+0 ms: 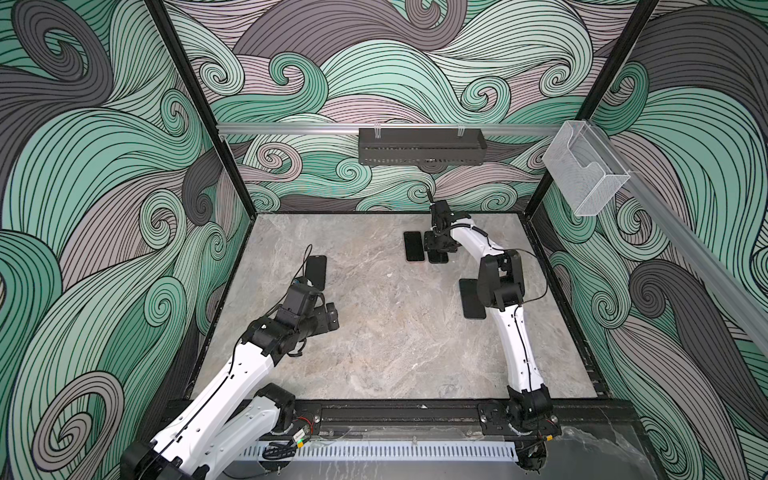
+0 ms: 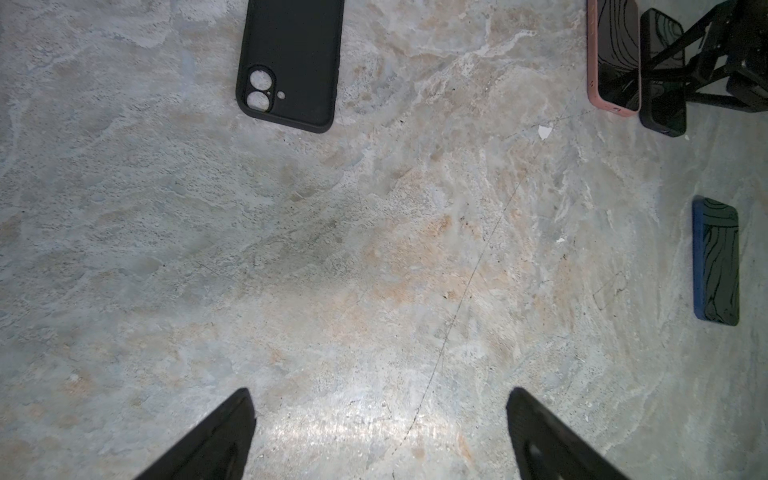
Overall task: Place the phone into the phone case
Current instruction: 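Lower the cased phone beside the pink-cased phone and open the right gripper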
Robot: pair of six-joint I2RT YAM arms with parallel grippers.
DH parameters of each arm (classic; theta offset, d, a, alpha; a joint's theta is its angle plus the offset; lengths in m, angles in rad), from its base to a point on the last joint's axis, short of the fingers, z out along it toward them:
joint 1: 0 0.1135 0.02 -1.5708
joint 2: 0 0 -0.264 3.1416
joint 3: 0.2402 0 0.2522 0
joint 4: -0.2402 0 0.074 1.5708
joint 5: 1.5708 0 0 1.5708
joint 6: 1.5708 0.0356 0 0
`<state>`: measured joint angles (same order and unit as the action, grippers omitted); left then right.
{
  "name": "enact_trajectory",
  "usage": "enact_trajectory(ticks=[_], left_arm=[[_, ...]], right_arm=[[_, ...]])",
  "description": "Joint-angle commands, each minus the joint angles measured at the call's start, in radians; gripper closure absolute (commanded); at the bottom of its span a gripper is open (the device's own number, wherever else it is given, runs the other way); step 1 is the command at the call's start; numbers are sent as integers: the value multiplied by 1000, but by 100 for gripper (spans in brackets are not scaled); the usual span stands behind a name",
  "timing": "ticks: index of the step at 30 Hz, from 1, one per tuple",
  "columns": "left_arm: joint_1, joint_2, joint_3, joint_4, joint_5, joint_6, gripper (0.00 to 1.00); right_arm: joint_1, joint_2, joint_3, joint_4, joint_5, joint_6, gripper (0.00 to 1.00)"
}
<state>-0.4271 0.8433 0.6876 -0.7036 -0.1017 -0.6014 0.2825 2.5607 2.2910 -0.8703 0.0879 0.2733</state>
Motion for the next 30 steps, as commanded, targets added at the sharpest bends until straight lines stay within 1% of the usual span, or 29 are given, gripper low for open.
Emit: enact_trajectory(ticks=[1, 5, 10, 14, 17, 21, 25, 28, 30], left_arm=[[7, 9, 33, -10, -9, 5, 4], [8, 31, 36, -19, -37, -16, 4], [11, 67, 37, -11, -68, -31, 4], [23, 96, 45, 6, -87, -32, 3], [42, 124, 63, 9, -98, -23, 3], [79, 170, 77, 59, -93, 2, 3], [125, 242, 121, 102, -92, 30, 4], [167, 323, 171, 122, -79, 51, 6], [197, 389, 213, 135, -83, 66, 7]], right_arm=[[-9, 22, 29, -1, -17, 32, 63], [-9, 22, 30, 0, -22, 35, 49], [-11, 3, 26, -3, -50, 35, 34], [-11, -39, 8, -3, -61, 20, 17], [-11, -73, -3, -3, -67, 3, 10], [-11, -133, -35, -4, -74, -26, 5], [-11, -218, -99, -2, -85, -68, 4], [-11, -308, -195, 21, -108, -106, 4], [-9, -392, -305, 65, -136, -126, 4]])
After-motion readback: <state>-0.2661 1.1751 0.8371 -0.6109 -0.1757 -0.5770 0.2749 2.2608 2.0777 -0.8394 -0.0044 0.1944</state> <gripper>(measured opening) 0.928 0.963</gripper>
